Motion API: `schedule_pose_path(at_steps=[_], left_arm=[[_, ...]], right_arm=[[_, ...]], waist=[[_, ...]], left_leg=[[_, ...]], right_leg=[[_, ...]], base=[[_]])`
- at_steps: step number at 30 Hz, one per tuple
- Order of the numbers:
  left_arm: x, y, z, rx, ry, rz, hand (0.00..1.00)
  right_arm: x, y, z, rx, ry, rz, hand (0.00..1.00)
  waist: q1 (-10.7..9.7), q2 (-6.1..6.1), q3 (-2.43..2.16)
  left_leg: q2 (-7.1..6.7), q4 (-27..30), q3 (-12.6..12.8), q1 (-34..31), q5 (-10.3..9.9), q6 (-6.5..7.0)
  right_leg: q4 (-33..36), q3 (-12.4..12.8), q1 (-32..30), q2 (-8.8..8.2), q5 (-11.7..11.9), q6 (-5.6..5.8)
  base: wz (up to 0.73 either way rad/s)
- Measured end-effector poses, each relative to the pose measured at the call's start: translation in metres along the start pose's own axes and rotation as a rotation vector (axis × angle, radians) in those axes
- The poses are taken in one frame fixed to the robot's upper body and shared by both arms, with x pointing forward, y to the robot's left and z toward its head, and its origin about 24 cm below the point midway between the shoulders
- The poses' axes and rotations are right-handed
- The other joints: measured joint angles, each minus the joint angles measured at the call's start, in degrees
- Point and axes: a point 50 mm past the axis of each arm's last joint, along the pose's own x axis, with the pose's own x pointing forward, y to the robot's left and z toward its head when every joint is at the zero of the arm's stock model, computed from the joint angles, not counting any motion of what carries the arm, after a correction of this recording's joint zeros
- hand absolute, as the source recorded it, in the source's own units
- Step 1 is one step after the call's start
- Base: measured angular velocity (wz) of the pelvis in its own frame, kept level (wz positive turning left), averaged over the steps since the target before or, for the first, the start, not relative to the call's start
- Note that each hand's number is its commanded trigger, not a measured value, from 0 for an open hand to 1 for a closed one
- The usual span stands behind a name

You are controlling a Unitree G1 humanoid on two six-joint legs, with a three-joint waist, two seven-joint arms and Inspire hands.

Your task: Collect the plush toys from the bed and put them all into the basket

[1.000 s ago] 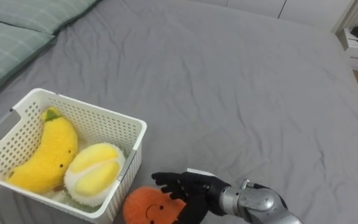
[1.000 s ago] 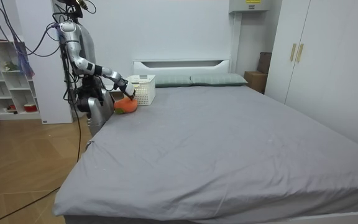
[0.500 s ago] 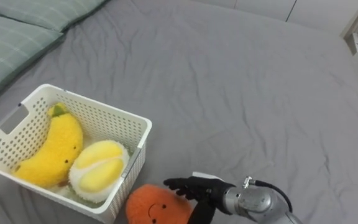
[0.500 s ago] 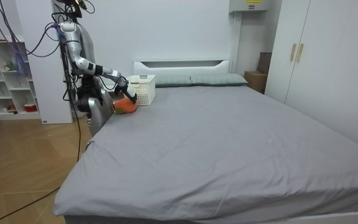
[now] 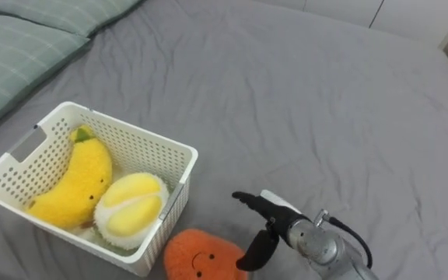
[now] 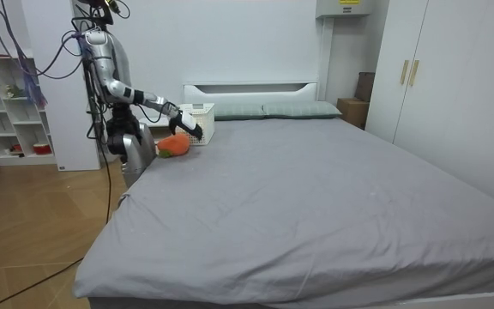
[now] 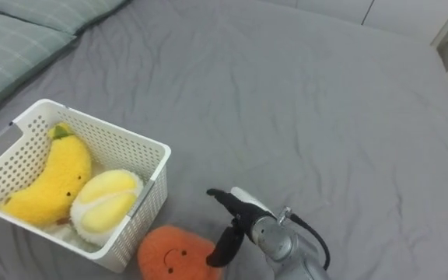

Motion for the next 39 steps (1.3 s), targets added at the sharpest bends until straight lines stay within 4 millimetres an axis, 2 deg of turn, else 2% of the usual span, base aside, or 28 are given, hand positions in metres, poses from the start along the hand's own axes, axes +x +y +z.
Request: schedule_pose_path(at_steps=[3,7,10,14,19,23,31,39], left_arm=[[-0.001,-0.006,-0.001,0.007,0.005,-0.031,0.0],[-0.002,-0.01,-0.003,0.006,0.017,-0.062,0.0],[-0.002,-0.012,-0.005,0.006,0.023,-0.076,0.0],[-0.003,-0.012,-0.003,0.005,0.018,-0.08,0.0],[-0.004,-0.012,-0.001,0.002,0.01,-0.081,0.0],[-0.004,-0.011,0.003,0.0,-0.005,-0.084,0.0],[-0.004,-0.012,0.004,0.0,-0.009,-0.109,0.0],[-0.004,-0.013,0.004,0.006,-0.008,-0.136,0.0]], right_arm=[[0.001,-0.002,-0.001,0.01,0.004,-0.058,0.0],[0.005,0.0,-0.004,0.048,0.023,-0.075,0.0],[0.006,0.001,-0.005,0.078,0.023,-0.07,0.0],[0.007,0.004,-0.007,0.114,0.029,-0.07,0.0],[0.009,0.009,-0.006,0.144,0.028,-0.059,0.0],[0.011,0.015,-0.011,0.177,0.05,-0.025,0.0],[0.014,0.025,-0.013,0.203,0.061,0.056,0.0],[0.015,0.034,-0.01,0.209,0.045,0.154,0.0]], waist=[[-0.01,0.73,0.44],[0.03,1.15,0.32],[0.55,1.28,0.25],[1.63,0.86,0.0],[1.89,0.2,-0.28],[2.49,-0.2,-0.34],[3.17,-0.67,-0.1],[3.2,-0.51,0.02]], left_leg=[[-0.1,0.88,-0.67,-0.74,-0.04,0.02],[-0.28,1.66,-1.49,-1.54,-0.04,-0.01],[-0.37,1.7,-1.58,-1.53,-0.02,-0.01],[-0.48,1.66,-1.68,-1.54,-0.02,0.01],[-0.58,1.65,-1.77,-1.53,-0.02,0.03],[-0.69,1.71,-2.06,-1.53,-0.02,0.05],[-0.71,1.71,-2.21,-1.54,-0.02,0.06],[-0.88,1.81,-3.23,-1.7,-0.02,0.05]], right_leg=[[-0.03,-1.2,0.18,-0.21,-0.14,0.21],[-0.03,-2.66,0.19,-0.49,-0.47,0.19],[-0.04,-2.82,0.24,-0.55,-0.63,0.11],[-0.08,-2.77,0.25,-0.57,-0.65,0.14],[-0.09,-2.63,0.27,-0.6,-0.66,0.15],[-0.06,-2.7,0.39,-0.62,-0.66,0.15],[-0.07,-2.89,0.46,-0.65,-0.66,0.16],[-0.09,-4.09,0.72,-0.78,-0.66,0.16]], base=[[0.19],[0.12],[0.03],[0.0],[0.0],[0.01],[0.0],[0.06]])
